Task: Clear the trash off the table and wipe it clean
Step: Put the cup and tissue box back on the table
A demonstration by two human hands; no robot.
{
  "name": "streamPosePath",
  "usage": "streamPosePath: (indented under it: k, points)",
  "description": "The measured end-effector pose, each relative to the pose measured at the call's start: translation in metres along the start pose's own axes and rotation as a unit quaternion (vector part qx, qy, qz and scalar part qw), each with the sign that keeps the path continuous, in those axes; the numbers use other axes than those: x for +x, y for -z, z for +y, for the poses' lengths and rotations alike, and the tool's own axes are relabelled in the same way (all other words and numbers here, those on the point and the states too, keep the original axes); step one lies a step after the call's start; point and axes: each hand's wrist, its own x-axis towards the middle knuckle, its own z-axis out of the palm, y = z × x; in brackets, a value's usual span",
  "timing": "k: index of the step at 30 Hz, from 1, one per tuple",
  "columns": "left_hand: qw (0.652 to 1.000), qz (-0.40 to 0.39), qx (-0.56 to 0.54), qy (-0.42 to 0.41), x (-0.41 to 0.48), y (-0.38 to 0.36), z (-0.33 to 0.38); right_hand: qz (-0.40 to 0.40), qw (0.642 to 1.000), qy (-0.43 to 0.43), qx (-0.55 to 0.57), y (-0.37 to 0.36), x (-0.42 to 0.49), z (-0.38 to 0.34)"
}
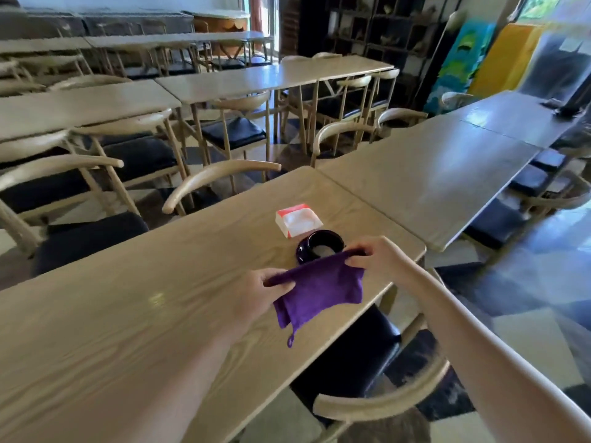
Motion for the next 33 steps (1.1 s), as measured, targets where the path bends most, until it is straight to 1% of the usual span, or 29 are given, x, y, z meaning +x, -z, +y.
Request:
streamPosePath:
  k: [3,5,11,14,19,22,24,26,28,31,33]
  points:
    - [0.997,0.002,-0.028,0.074,0.011,-0.027,-0.031,-0.048,0.999,-0.024,-0.008,-0.009,0.007,0.038]
    - [0.994,0.01,-0.022,0.11,0.014,-0.041,-0.046,-0.062,0.997,-0.033,-0.014,-0.017,0.012,0.054]
    - [0.989,0.018,-0.006,0.144,0.034,-0.075,-0.056,-0.062,0.995,-0.076,0.007,-0.014,0.026,0.089]
    - [0.983,0.014,-0.023,0.181,0.049,-0.083,-0.058,-0.06,0.993,-0.099,0.012,-0.013,0.033,0.099]
    - [0.965,0.003,-0.068,0.252,0.062,-0.075,-0.067,-0.065,0.989,-0.127,0.027,-0.029,0.044,0.103]
    - [0.957,-0.021,-0.084,0.278,0.06,-0.055,-0.078,-0.088,0.988,-0.129,-0.006,-0.045,0.057,0.099]
    - [0.952,-0.012,-0.081,0.295,0.061,-0.042,-0.087,-0.114,0.985,-0.129,-0.025,-0.063,0.068,0.095]
    - [0.948,0.018,-0.059,0.312,0.065,-0.03,-0.1,-0.123,0.983,-0.131,-0.041,-0.087,0.079,0.089]
    - [0.951,0.04,0.001,0.308,0.07,-0.018,-0.115,-0.115,0.983,-0.135,-0.051,-0.114,0.088,0.083]
    - [0.957,0.014,0.116,0.265,0.076,-0.003,-0.129,-0.098,0.983,-0.118,-0.104,-0.146,0.101,0.077]
    - [0.957,0.002,0.145,0.25,0.077,0.003,-0.133,-0.089,0.98,-0.102,-0.143,-0.16,0.105,0.076]
